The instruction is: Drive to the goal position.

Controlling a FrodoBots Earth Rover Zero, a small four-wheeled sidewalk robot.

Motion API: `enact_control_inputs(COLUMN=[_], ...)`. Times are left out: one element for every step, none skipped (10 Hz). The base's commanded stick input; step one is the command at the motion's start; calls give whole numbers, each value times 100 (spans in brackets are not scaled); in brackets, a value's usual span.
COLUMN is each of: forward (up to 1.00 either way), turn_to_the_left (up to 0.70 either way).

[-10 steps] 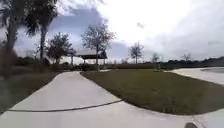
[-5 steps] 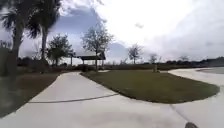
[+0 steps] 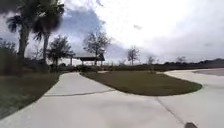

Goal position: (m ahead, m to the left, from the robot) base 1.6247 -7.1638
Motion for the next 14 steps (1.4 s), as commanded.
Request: enact_control_inputs(forward=[0,0,0,0,0,0,0,0,0,0,0,0,0,0], turn_to_the_left=[-100,-100,-100,-100,-100,-100,-100,-100,-100,-100,-100,-100,-100,-100])
